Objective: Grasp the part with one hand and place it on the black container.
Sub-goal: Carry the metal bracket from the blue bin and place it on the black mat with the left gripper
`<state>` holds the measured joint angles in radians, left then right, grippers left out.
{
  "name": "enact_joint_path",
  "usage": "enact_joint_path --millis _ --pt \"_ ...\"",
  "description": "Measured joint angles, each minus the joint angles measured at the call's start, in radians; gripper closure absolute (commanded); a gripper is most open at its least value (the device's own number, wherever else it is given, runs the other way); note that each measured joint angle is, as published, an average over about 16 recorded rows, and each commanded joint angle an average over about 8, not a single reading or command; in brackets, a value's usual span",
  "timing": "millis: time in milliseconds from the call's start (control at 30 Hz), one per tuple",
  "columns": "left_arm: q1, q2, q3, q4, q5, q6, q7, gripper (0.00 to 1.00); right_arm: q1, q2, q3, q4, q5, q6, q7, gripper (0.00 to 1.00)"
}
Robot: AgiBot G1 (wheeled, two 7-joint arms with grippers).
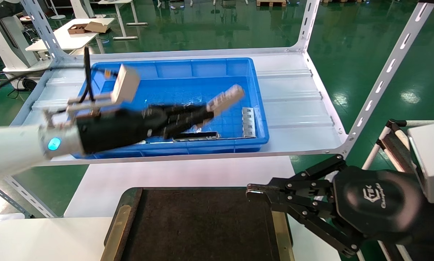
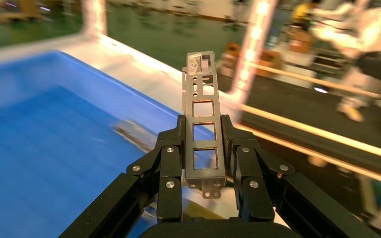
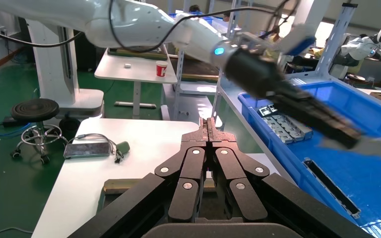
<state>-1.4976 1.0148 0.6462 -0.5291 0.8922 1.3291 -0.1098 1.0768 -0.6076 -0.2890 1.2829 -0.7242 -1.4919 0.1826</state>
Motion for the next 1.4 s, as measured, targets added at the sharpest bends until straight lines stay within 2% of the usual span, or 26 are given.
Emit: enact_joint_path --millis 200,367,533,733,900,1067,1233,1400 --pt "0.151 -0.107 0.003 -0.233 -0.041 0.054 -0.097 1.00 0.000 0.000 0.000 0.000 0.000 0.000 0.000 1.00" --pt "0.292 -0.185 0.012 -0.422 -0.053 0.007 -0.170 1.00 0.000 0.000 -0.001 0.000 0.000 0.000 0.000 1.00" --pt "0.436 -0.245 0.022 -0.571 -0.040 -0.134 -0.236 1.00 0.000 0.000 -0.001 0.000 0.001 0.000 -0.001 1.00" --pt "0.596 -0.275 0.033 -0.700 -0.002 -0.387 -0.303 1.00 0.000 0.001 -0.001 0.000 0.001 0.001 -0.001 1.00" --pt "0.702 -0.249 0.045 -0.763 0.038 -0.628 -0.355 1.00 0.000 0.001 -0.002 0.000 0.001 0.001 -0.001 1.00" --pt "0.767 -0.181 0.069 -0.784 0.075 -0.867 -0.408 1.00 0.000 0.001 -0.002 0.000 0.001 0.001 -0.001 1.00" --pt "0.789 -0.095 0.108 -0.768 0.098 -1.061 -0.465 1.00 0.001 0.001 -0.002 0.000 0.002 0.001 -0.001 1.00" --pt "0.778 -0.013 0.160 -0.722 0.101 -1.201 -0.520 1.00 0.001 0.001 -0.003 0.000 0.002 0.001 -0.001 1.00"
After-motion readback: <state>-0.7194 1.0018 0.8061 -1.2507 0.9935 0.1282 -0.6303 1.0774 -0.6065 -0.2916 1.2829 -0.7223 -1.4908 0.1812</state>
